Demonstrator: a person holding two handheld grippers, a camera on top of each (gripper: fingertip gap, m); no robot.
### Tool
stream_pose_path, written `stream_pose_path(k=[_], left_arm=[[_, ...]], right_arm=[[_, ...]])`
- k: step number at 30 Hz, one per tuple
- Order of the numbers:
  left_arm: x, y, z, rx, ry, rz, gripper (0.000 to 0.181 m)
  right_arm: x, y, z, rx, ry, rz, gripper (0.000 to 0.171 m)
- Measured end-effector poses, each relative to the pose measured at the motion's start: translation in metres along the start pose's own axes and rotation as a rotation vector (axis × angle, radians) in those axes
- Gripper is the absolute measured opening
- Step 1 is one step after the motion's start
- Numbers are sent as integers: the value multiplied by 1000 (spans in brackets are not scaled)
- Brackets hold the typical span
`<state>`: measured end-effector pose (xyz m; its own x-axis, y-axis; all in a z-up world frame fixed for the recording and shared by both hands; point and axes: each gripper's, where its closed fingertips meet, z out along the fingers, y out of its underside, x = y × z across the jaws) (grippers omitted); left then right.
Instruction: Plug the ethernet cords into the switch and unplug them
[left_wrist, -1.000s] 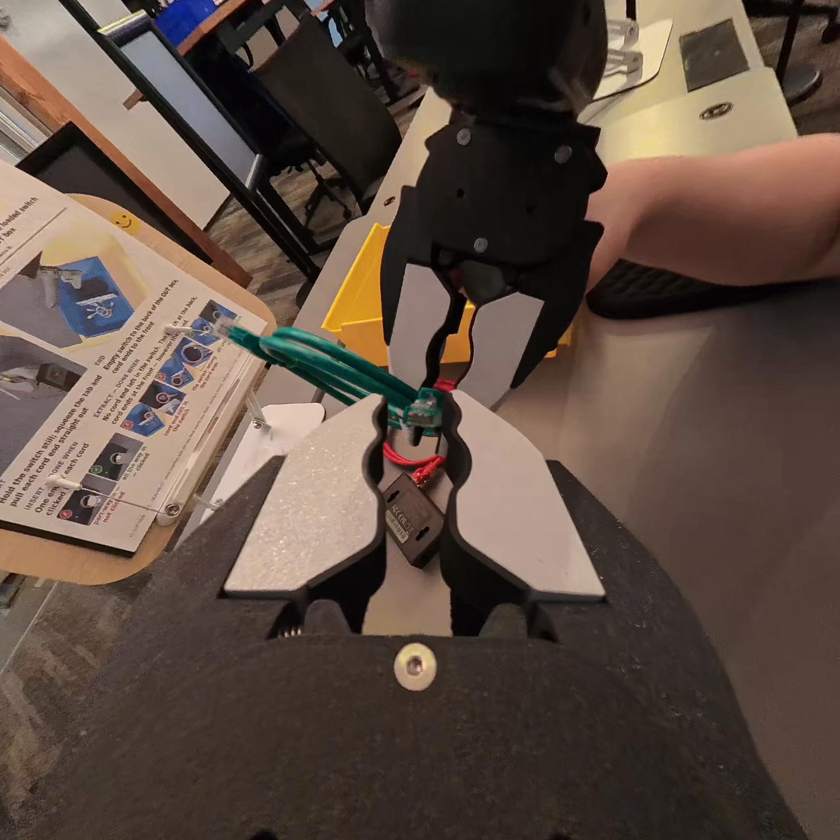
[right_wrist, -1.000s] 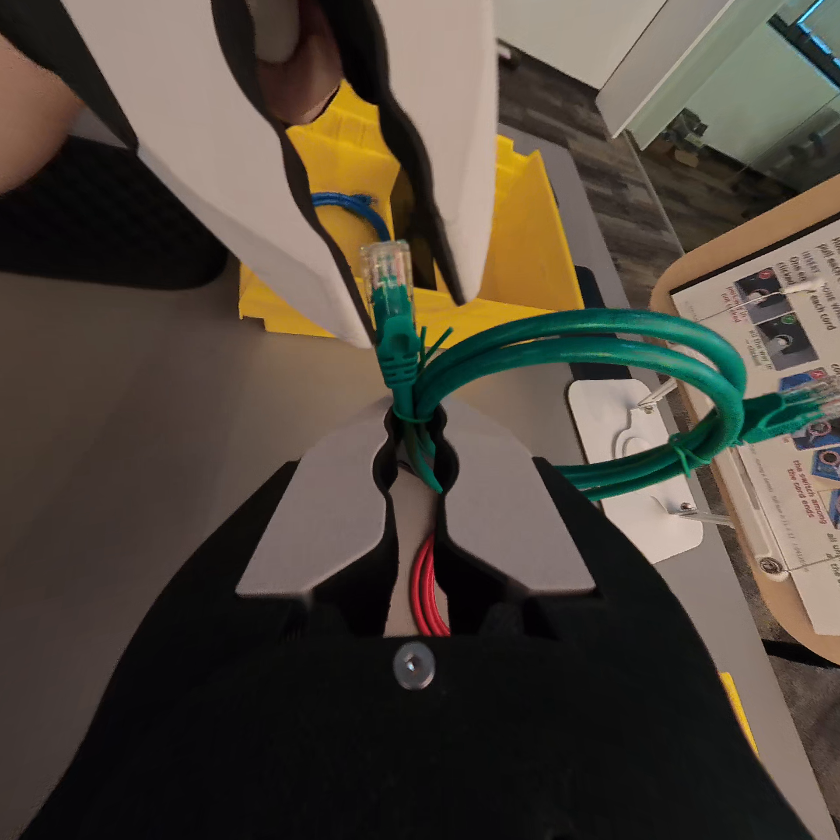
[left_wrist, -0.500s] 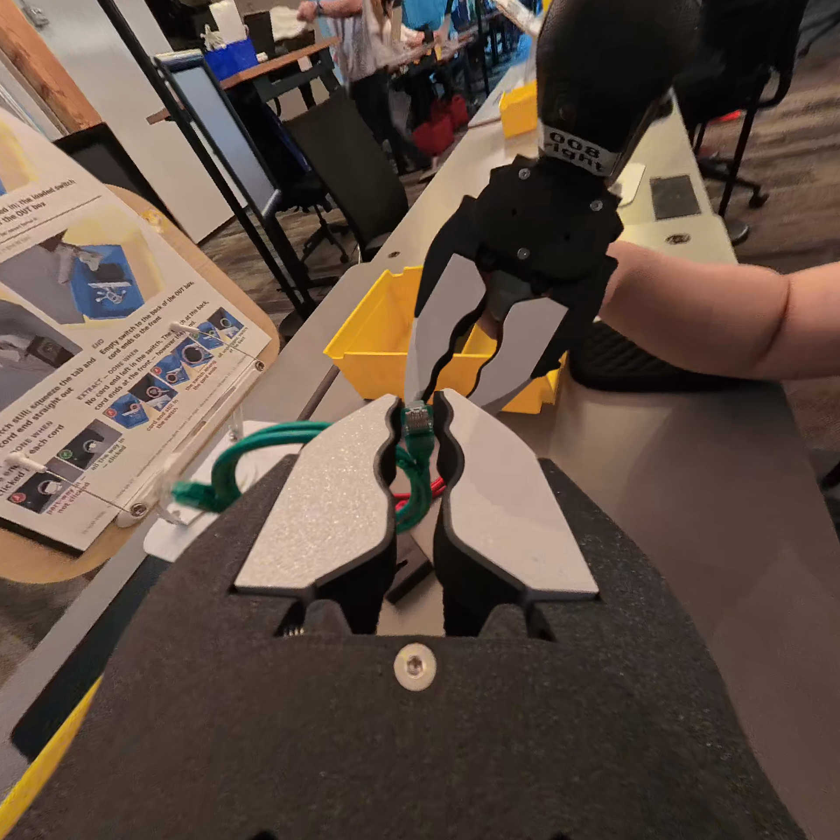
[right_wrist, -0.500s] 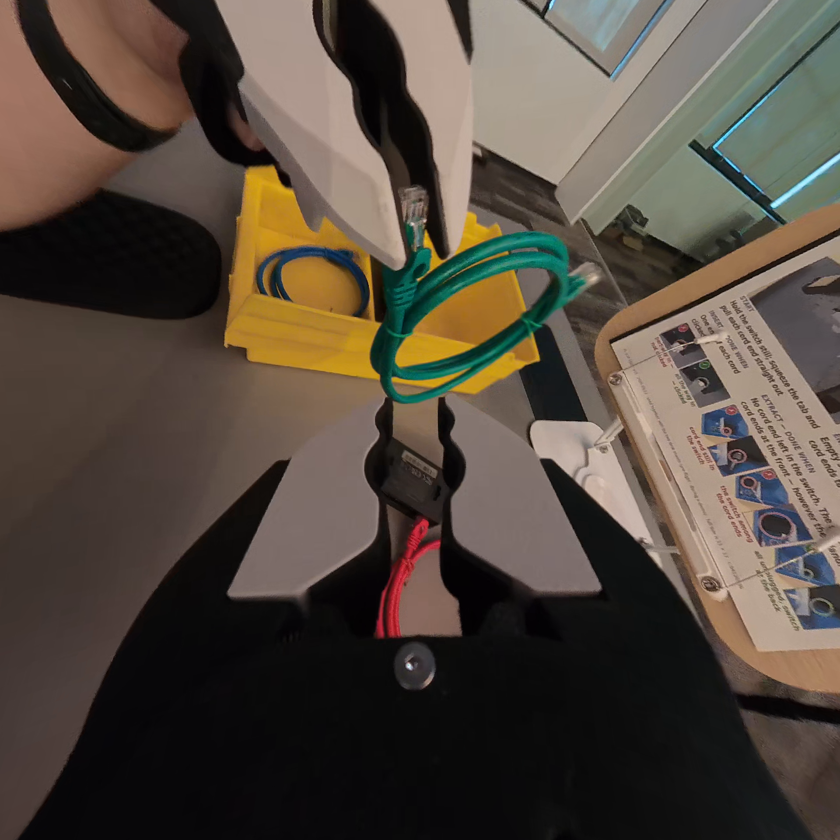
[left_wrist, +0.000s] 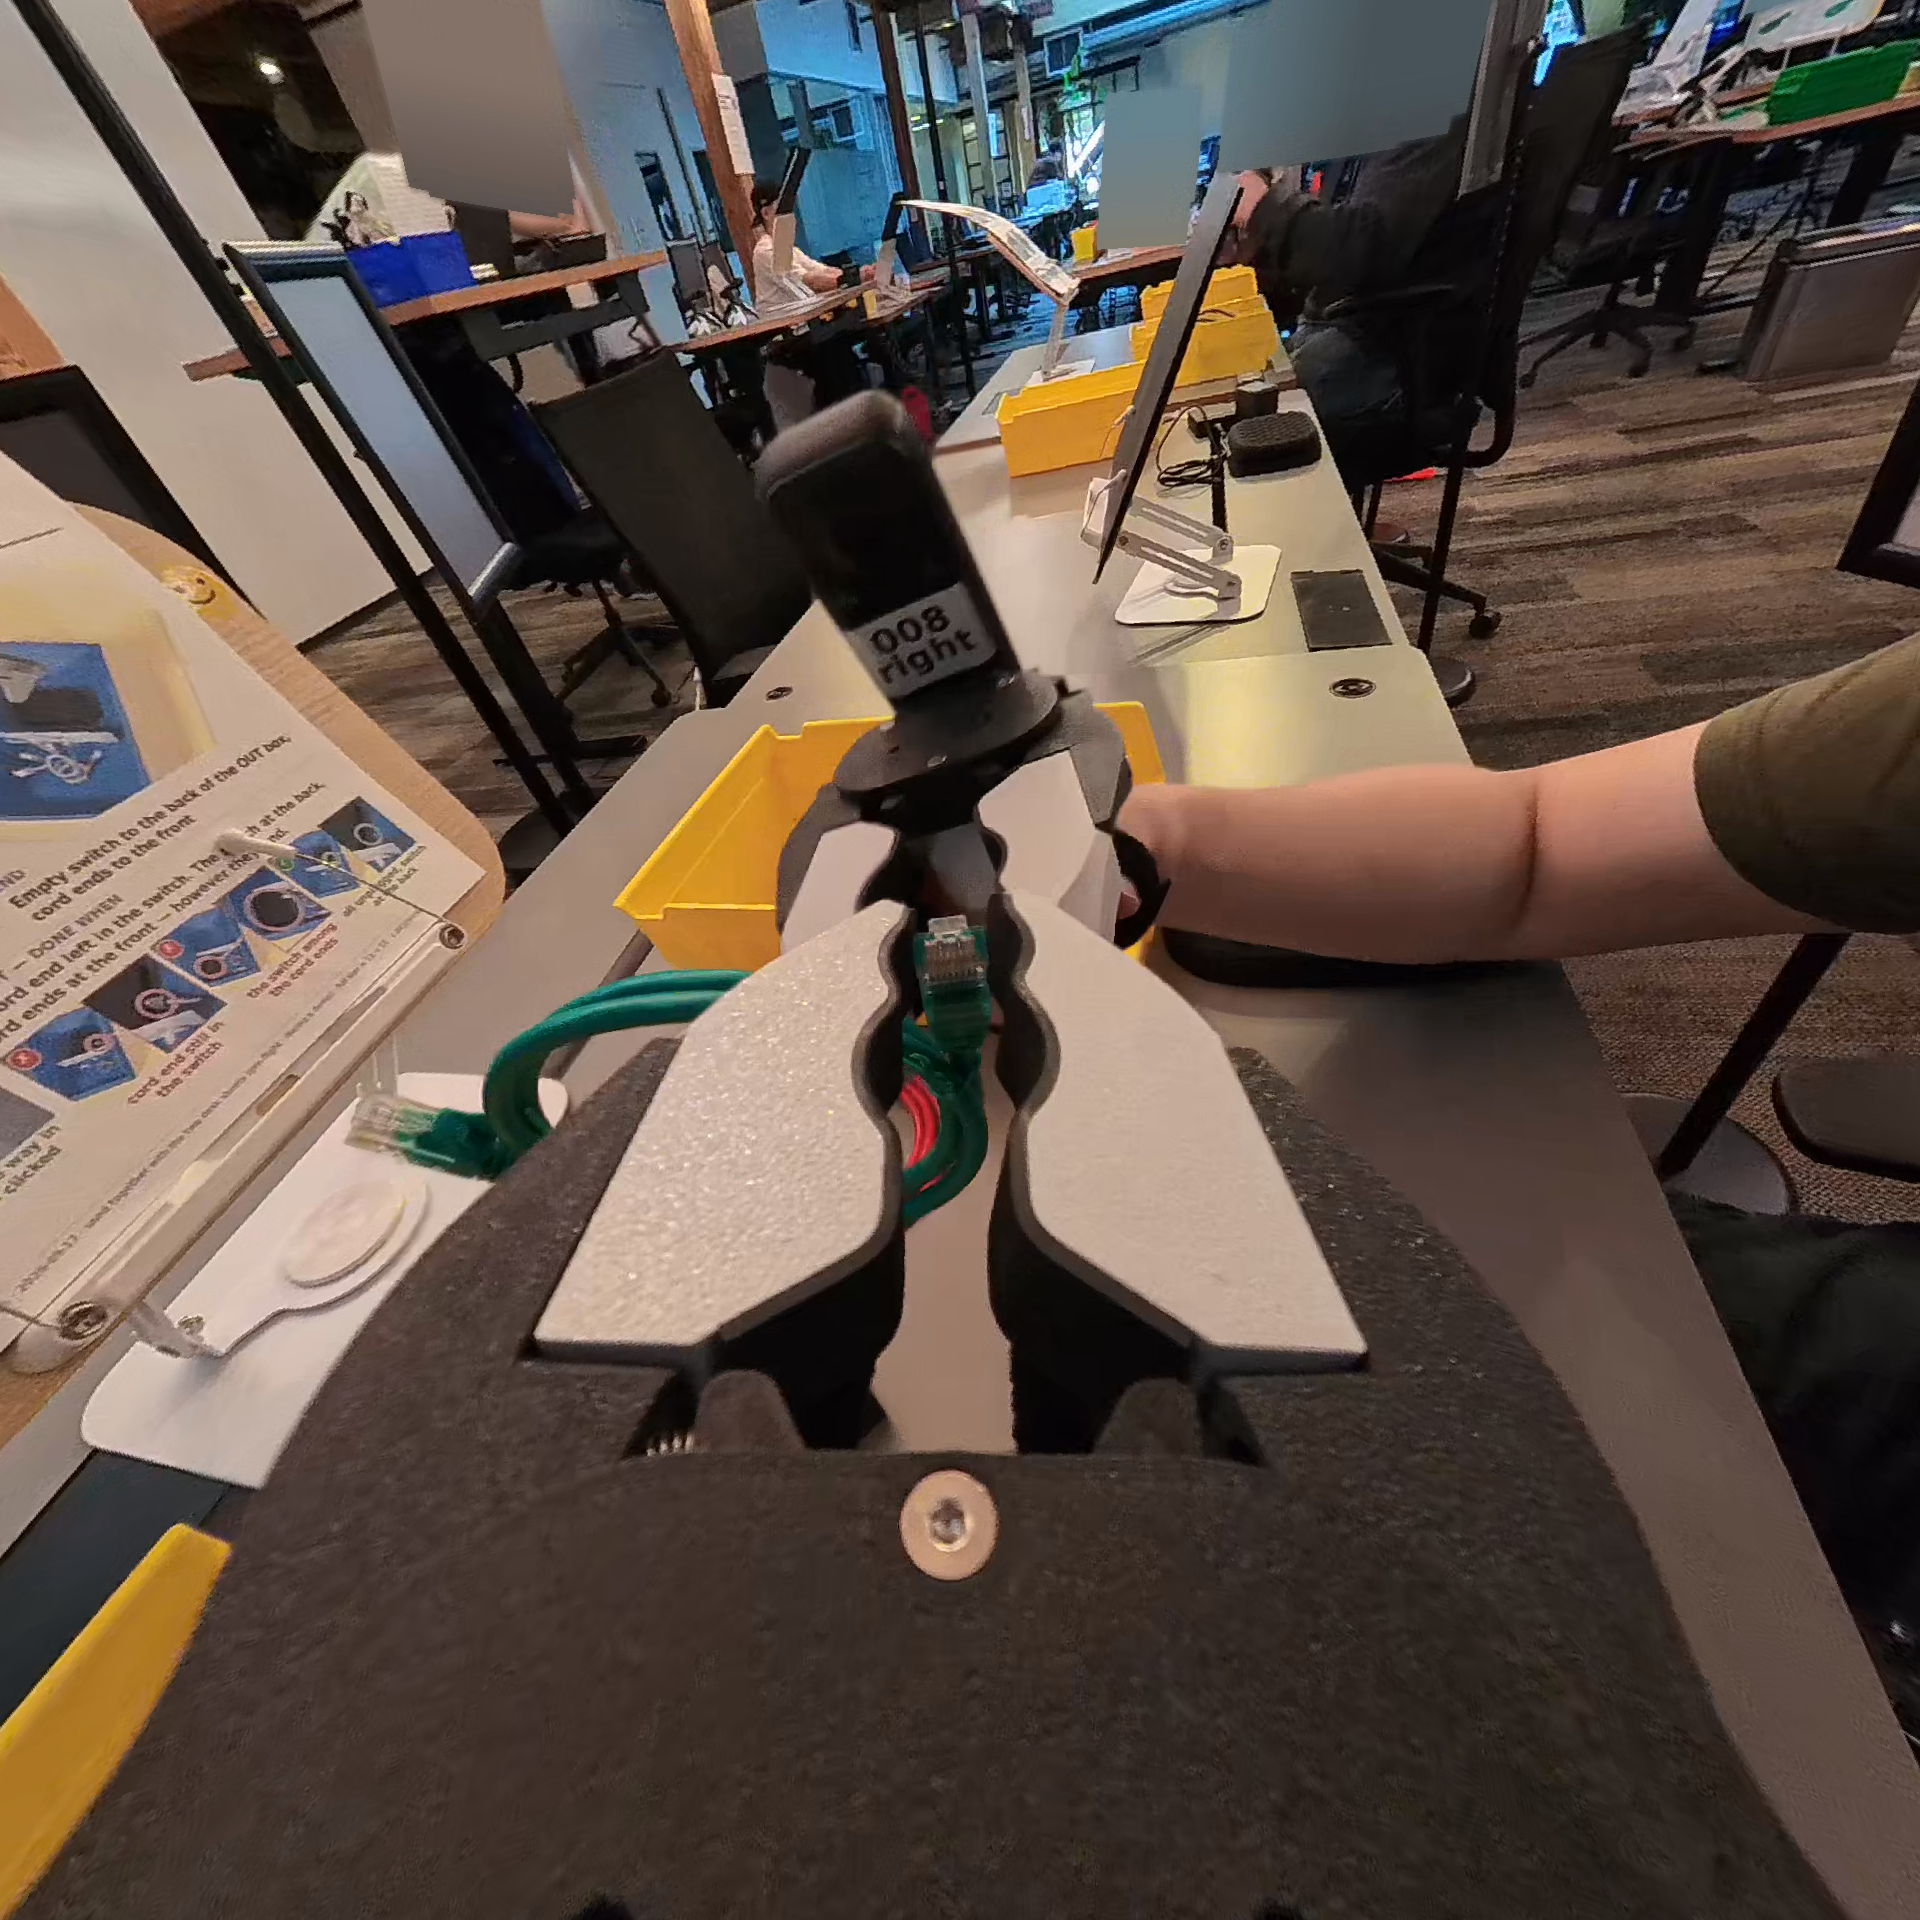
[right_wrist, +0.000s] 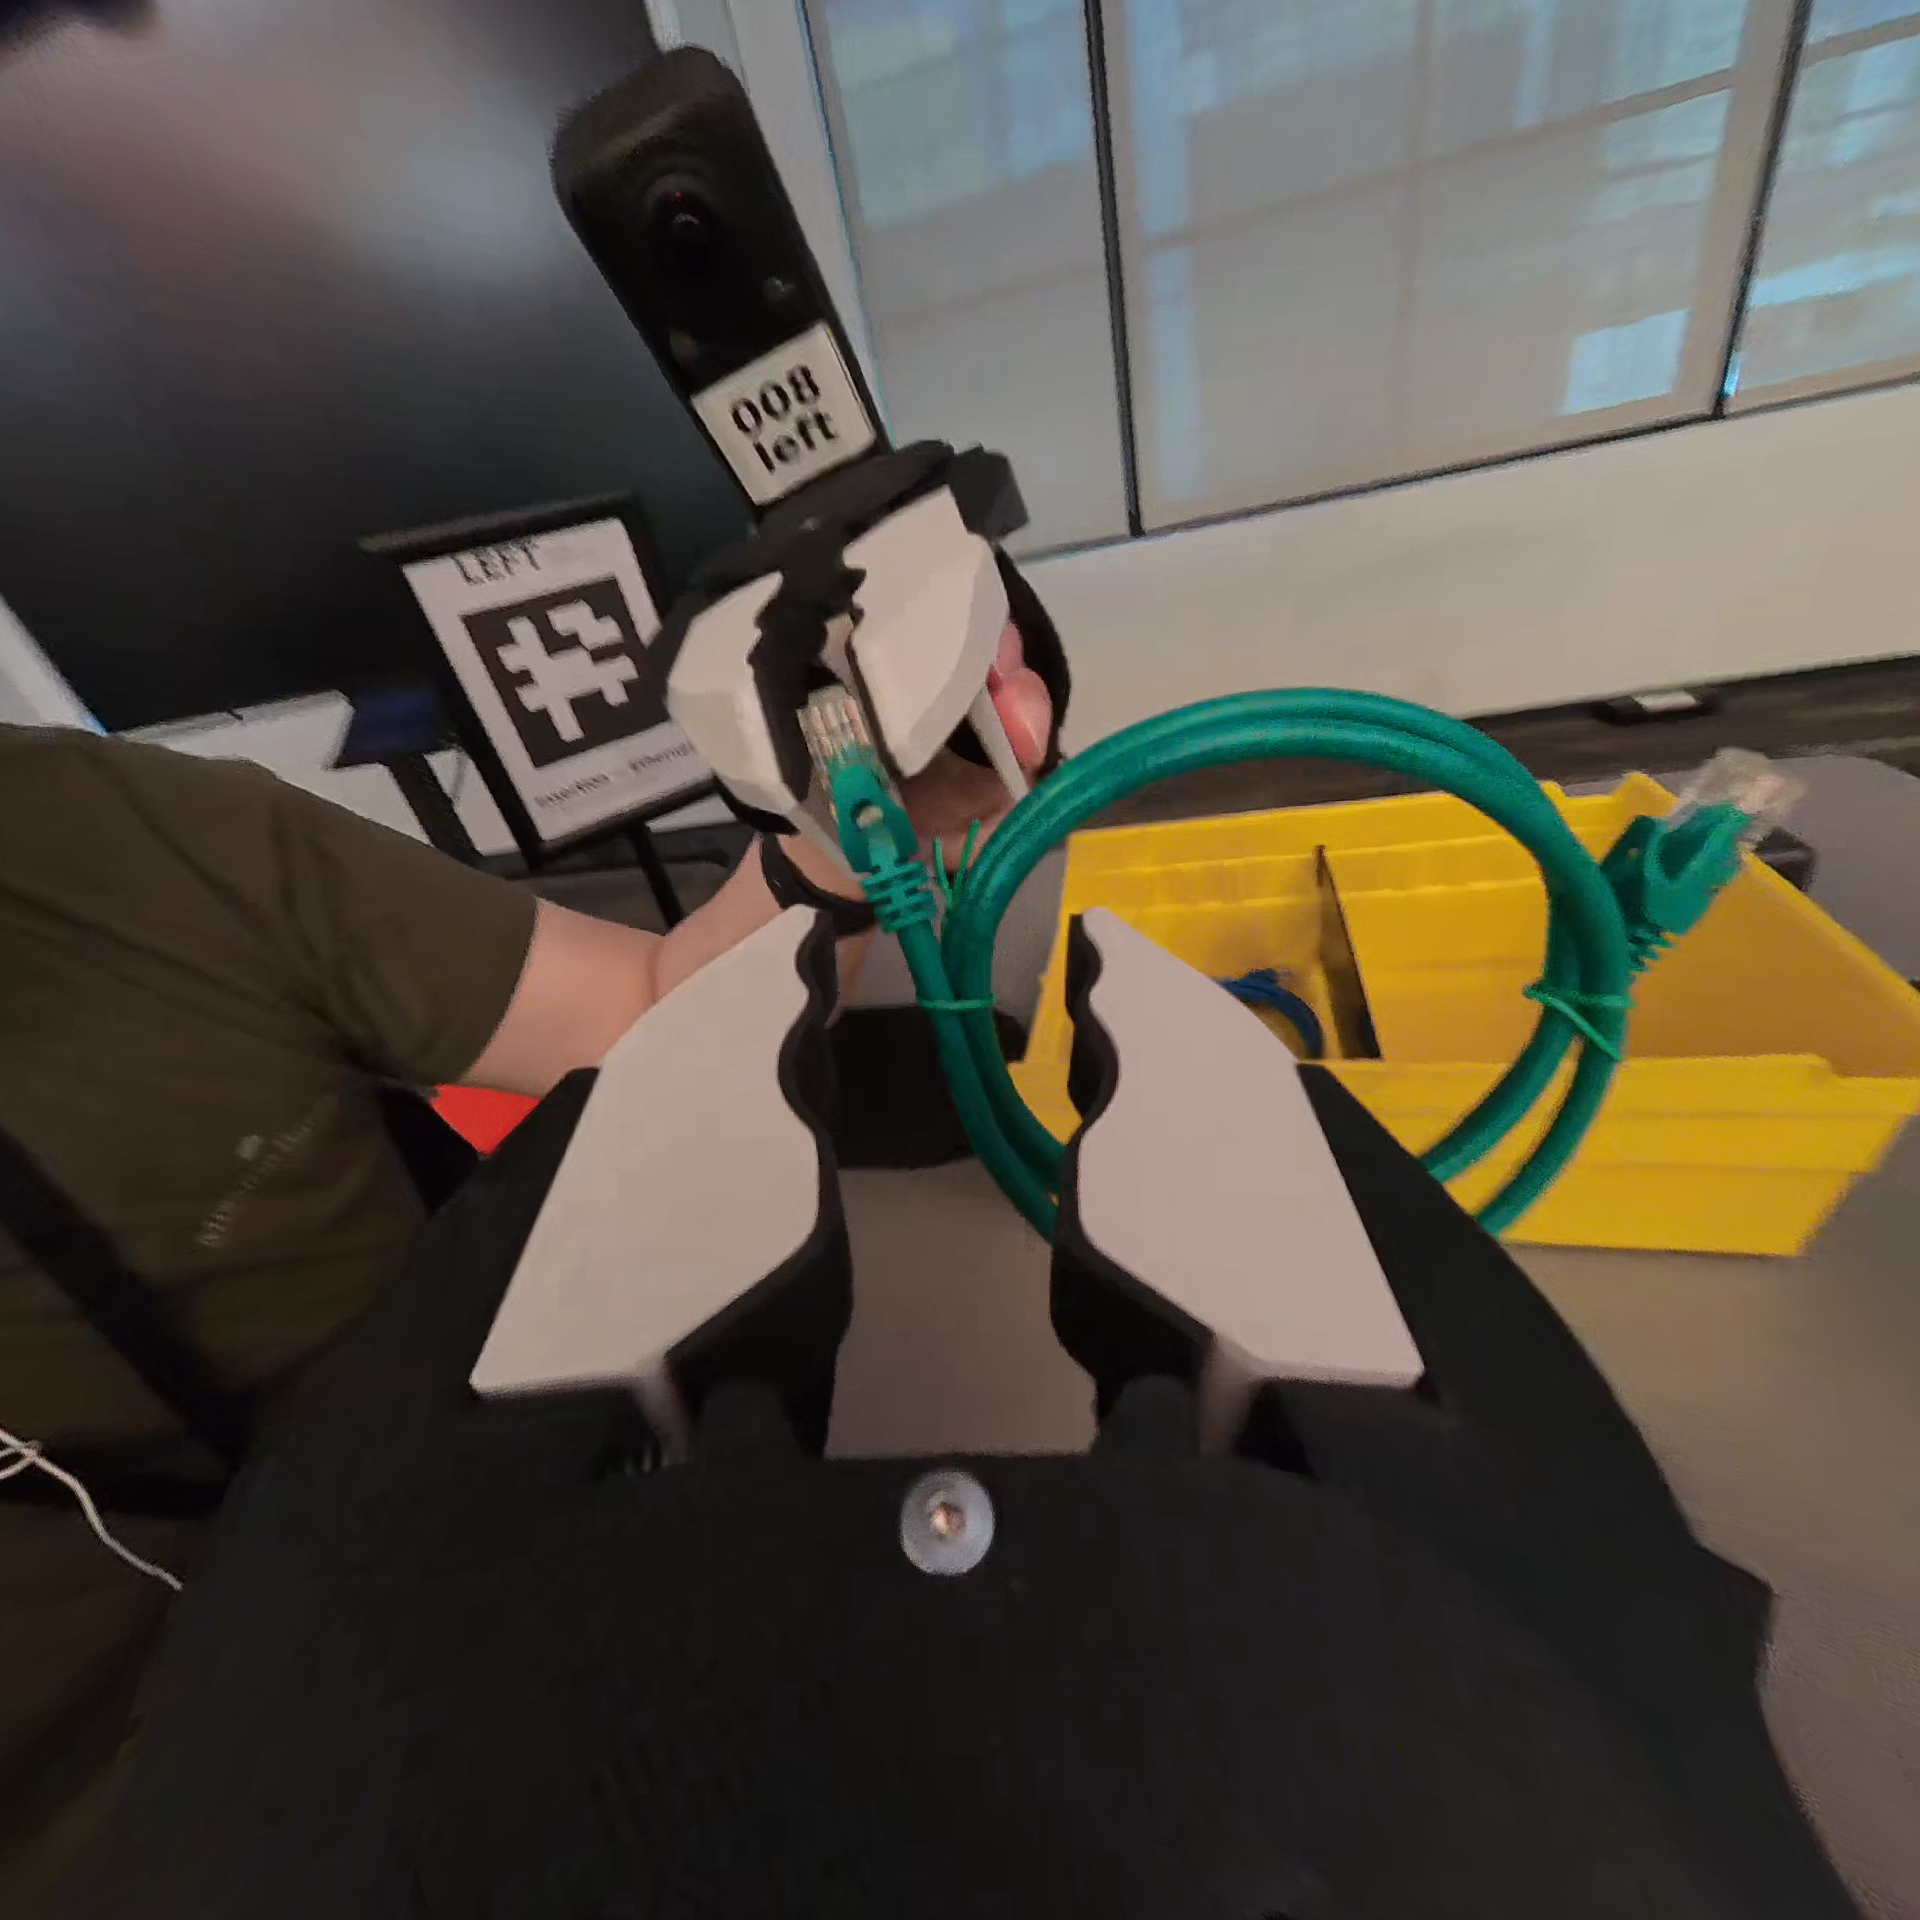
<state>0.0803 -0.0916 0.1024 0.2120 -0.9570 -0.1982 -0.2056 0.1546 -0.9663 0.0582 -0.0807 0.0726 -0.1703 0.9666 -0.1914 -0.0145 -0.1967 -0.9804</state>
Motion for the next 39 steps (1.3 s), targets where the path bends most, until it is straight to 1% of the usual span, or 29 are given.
stream_pose_path(k=[2,3,5,6,8,10,13,15,17,20,22,23,24,26,27,29,31,34,36,37,39], left_arm=[[0,-2,1,21,-1,-9,13],[0,-4,1,39,10,-16,13],[1,-7,1,66,30,-48,13],[-1,-8,2,81,22,-64,13],[-11,-8,3,93,-45,-73,16],[-28,-4,2,81,-160,-103,36],[-48,8,6,27,-343,-147,54],[-61,24,10,-43,-501,-133,59],[-62,46,23,-95,-579,-146,64],[-51,102,42,-251,-619,-178,68],[-45,144,46,-394,-631,-194,69],[-41,161,49,-440,-622,-224,69],[-39,178,51,-486,-620,-252,68],[-48,205,47,-550,-682,-293,77],[-53,216,45,-570,-711,-320,79],[-57,233,43,-586,-734,-407,82],[-61,243,42,-566,-761,-449,82],[-70,256,36,-607,-828,-407,87],[-69,265,38,-654,-815,-413,89],[-71,265,39,-652,-815,-419,91],[-72,267,40,-652,-801,-449,88]], right_arm=[[-4,-7,0,80,-51,26,36],[-6,-10,-1,109,-72,39,26],[-12,-11,-3,116,-121,47,20],[-11,-13,-4,108,-109,33,19],[-5,-14,-8,68,-24,-22,19],[2,-17,-17,8,57,-56,18],[16,-37,-46,-2,232,-100,18],[18,-54,-68,14,318,-120,18],[13,-70,-86,44,359,-138,18],[6,-85,-104,78,391,-162,18],[2,-90,-108,89,390,-172,19],[1,-91,-108,91,386,-174,19],[0,-92,-107,90,380,-175,19],[-1,-90,-104,83,372,-181,19],[-2,-90,-103,77,372,-184,18],[-5,-88,-99,64,364,-189,19],[-10,-89,-97,56,347,-201,19],[-17,-94,-99,58,345,-227,19],[-22,-98,-104,70,344,-238,19],[-24,-100,-106,79,343,-241,19],[-29,-105,-112,99,338,-244,19]])
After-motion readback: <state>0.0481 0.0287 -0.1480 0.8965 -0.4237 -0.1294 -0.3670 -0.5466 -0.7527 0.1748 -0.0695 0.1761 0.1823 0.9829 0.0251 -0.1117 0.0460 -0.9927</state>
